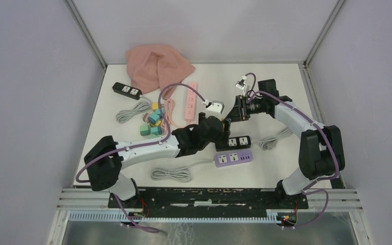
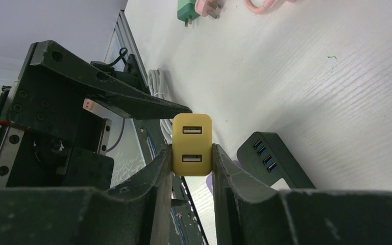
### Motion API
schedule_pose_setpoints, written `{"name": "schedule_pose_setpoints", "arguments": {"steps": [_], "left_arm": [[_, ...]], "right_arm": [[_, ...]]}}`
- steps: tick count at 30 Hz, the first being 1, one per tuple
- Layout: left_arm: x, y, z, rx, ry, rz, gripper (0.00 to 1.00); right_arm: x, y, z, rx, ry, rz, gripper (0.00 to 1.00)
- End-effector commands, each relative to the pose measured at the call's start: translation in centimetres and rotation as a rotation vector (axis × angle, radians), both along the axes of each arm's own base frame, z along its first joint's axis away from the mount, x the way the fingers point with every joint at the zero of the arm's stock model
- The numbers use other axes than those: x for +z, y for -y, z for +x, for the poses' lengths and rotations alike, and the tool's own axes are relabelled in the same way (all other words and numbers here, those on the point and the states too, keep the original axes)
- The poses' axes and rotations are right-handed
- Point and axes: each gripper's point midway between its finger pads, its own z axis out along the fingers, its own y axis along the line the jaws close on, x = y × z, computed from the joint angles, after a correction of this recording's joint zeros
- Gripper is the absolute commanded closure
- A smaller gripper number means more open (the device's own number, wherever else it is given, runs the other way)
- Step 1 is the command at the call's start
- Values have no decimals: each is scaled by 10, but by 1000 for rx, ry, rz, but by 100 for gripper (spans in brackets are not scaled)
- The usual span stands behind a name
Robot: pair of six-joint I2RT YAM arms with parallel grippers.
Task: Pull the plug off the socket
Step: Place the plug at the center of the board.
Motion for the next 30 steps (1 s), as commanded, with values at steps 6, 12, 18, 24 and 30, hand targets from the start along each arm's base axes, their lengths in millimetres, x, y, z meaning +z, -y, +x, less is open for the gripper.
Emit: {"name": "schedule_pose_setpoints", "arguments": {"steps": [6,12,18,24,30], "left_arm": [[6,5,25,22,104,182,33],[3,8,35,40,120,236,51],[2,4,37,47,132,257,93],[-4,-14,31,82,140,227,97],[-10,-55,26,197,173,206,97]], "right_arm": [[4,-5,2,19,19,6,95],[2,-7,0,33,9,4,95],[2,-6,-3,52,2,0,87],[8,-5,-7,93,61,-3,49],[12,-3,-7,102,126,-17,35]]}}
